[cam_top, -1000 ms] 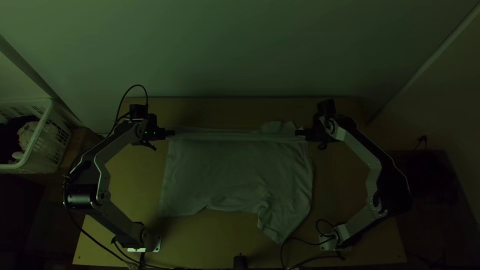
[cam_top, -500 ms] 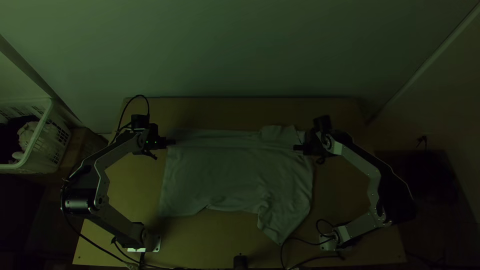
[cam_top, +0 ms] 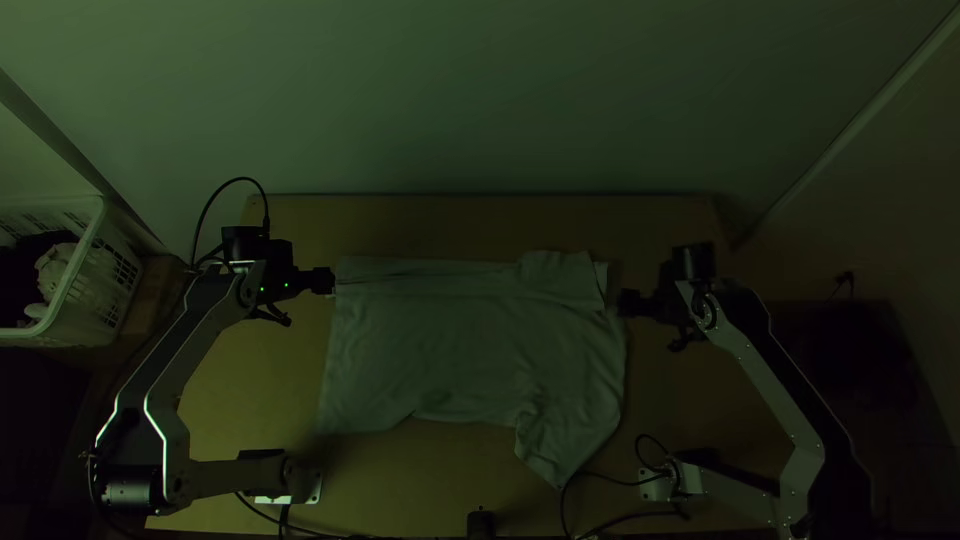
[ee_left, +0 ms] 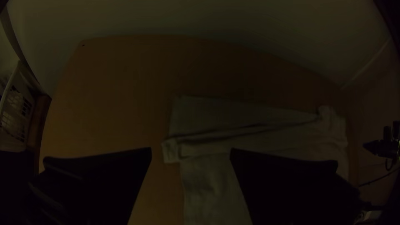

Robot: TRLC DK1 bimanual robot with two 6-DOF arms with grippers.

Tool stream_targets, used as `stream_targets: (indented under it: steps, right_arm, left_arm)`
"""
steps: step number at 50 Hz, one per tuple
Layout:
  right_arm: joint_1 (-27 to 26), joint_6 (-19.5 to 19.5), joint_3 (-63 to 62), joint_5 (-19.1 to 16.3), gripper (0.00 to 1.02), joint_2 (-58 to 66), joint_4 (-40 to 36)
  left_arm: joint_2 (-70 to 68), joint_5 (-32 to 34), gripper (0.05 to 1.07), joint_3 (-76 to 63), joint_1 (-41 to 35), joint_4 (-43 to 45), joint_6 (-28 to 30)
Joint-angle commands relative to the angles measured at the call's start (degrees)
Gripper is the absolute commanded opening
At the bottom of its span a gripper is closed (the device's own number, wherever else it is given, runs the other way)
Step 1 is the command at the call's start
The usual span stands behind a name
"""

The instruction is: Fold the t-shirt

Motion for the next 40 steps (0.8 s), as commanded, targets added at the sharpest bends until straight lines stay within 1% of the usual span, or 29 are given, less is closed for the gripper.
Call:
stream_targets:
  steps: [1,9,16,23,27,30,34,36,38,40]
  right_arm:
    - [-0.4,3.3,-0.7,0.5,0.99,-4.2,-3.6]
    - [-1.1,3.9,-0.3,0.5,0.99,-8.7,-8.9]
    - [0.7,8.6,-2.4,0.5,0.98,-13.8,-12.0]
    - [0.8,9.5,-4.9,1.7,0.97,-17.3,-12.3]
    - [1.1,11.5,-5.0,1.6,0.97,-18.3,-14.9]
    - [3.0,13.0,-4.6,1.6,0.97,-18.3,-17.3]
    - [6.2,16.9,-4.0,1.6,0.97,-18.3,-21.2]
    - [8.2,18.3,-4.1,1.5,0.97,-18.4,-22.3]
    - [9.8,19.8,-4.5,1.5,0.97,-18.5,-23.7]
    - [10.3,20.2,-5.0,1.3,0.97,-18.7,-24.3]
  left_arm:
    - [-4.6,0.9,1.03,-1.9,0.0,-4.2,2.7]
    - [-11.3,2.0,1.03,-4.0,-0.5,-12.6,4.8]
    - [-16.2,1.1,1.03,-6.2,-0.6,-20.1,6.1]
    - [-22.3,-1.1,1.03,-10.5,-0.7,-26.0,10.2]
    - [-24.6,-3.4,1.03,-12.5,-1.3,-30.4,11.2]
    - [-25.6,-3.5,1.03,-13.7,-2.0,-33.6,11.3]
    - [-26.4,-3.5,1.03,-15.9,-2.7,-35.8,13.6]
    - [-27.0,-3.5,1.03,-16.7,-2.8,-36.4,13.5]
    - [-27.1,-3.4,1.03,-17.0,-3.8,-39.3,13.4]
    - [-27.0,-3.7,1.03,-17.5,-6.0,-40.8,12.7]
